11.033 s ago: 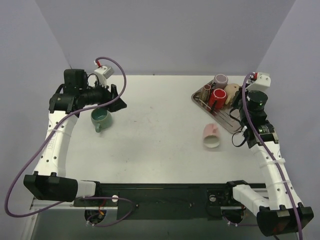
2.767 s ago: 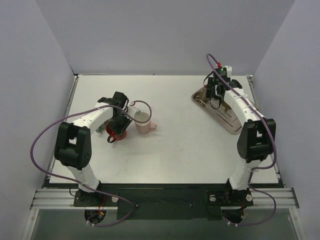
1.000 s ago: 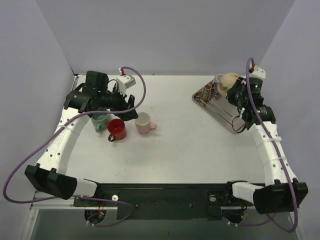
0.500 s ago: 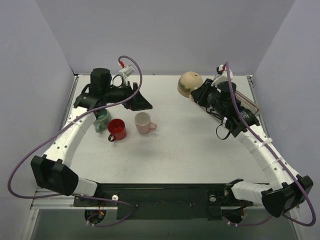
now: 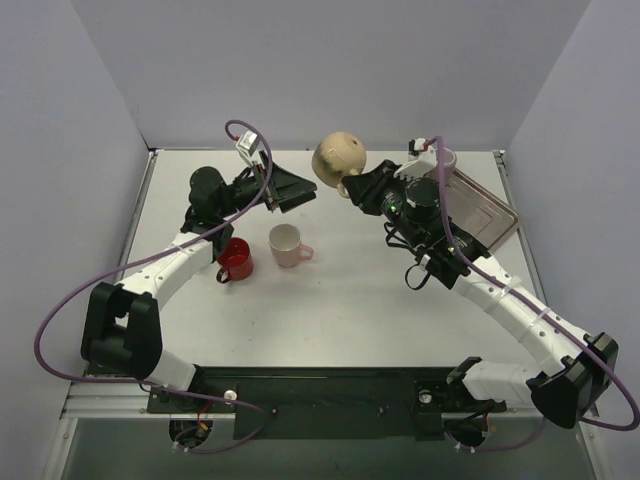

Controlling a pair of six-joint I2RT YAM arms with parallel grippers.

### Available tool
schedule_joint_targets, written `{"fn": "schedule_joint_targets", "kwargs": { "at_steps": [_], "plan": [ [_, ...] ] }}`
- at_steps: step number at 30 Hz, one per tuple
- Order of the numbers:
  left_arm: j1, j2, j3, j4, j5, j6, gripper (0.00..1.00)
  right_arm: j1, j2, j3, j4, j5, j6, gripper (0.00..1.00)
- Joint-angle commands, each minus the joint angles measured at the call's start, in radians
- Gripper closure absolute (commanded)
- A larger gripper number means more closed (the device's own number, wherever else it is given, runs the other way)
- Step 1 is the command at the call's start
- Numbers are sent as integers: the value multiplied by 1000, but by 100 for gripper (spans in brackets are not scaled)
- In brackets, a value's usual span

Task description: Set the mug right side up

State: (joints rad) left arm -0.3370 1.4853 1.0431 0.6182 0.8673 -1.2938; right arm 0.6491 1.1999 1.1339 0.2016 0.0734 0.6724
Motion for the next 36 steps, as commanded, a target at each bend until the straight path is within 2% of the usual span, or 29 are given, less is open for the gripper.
{"fn": "schedule_joint_targets", "kwargs": {
  "at_steps": [1,3,6,8,13,20,22,24,25,27,28,29,30,31,32,33,34,35,36],
  "plan": [
    [4,7,-8,290,-47,-191,12,46,0,9,363,25,87,100],
    [3,4,-3,256,-53,-170,12,66,21,27,372,9,93,100],
    [21,9,-20,368,-56,-248,14,95,46,47,360,6,96,100],
    [39,3,-12,380,-57,-257,19,93,47,30,363,-10,124,100],
    [70,-2,3,374,-57,-260,40,106,56,-2,403,-43,174,100],
    [70,23,26,391,-42,-280,59,133,115,-14,410,-99,237,100],
    [72,29,28,387,-40,-271,66,133,134,-17,409,-118,254,100],
    [72,33,32,379,-36,-266,81,135,156,-23,412,-135,274,100],
    [75,35,35,362,-28,-260,100,135,162,-35,410,-136,276,100],
    [85,26,31,297,-27,-218,100,132,165,-28,368,-136,256,100],
    [98,15,35,257,-24,-182,100,132,168,-19,310,-129,224,96],
    [105,0,61,79,-25,-48,100,132,168,6,267,-120,196,78],
    [116,-26,83,-55,-49,43,100,135,167,18,177,-97,140,68],
    [116,-34,151,-306,-74,279,100,133,170,45,136,-86,113,59],
    [116,-52,190,-446,-150,385,100,133,170,53,63,-78,63,54],
    [116,-60,237,-607,-180,579,100,133,167,69,8,-40,31,41],
    [115,-68,270,-691,-233,672,100,133,165,70,-11,-21,18,34],
    [118,-71,315,-827,-264,788,100,133,155,75,-54,-5,-11,19],
    [127,-68,348,-942,-289,856,100,135,150,78,-70,3,-22,15]
  ]
}}
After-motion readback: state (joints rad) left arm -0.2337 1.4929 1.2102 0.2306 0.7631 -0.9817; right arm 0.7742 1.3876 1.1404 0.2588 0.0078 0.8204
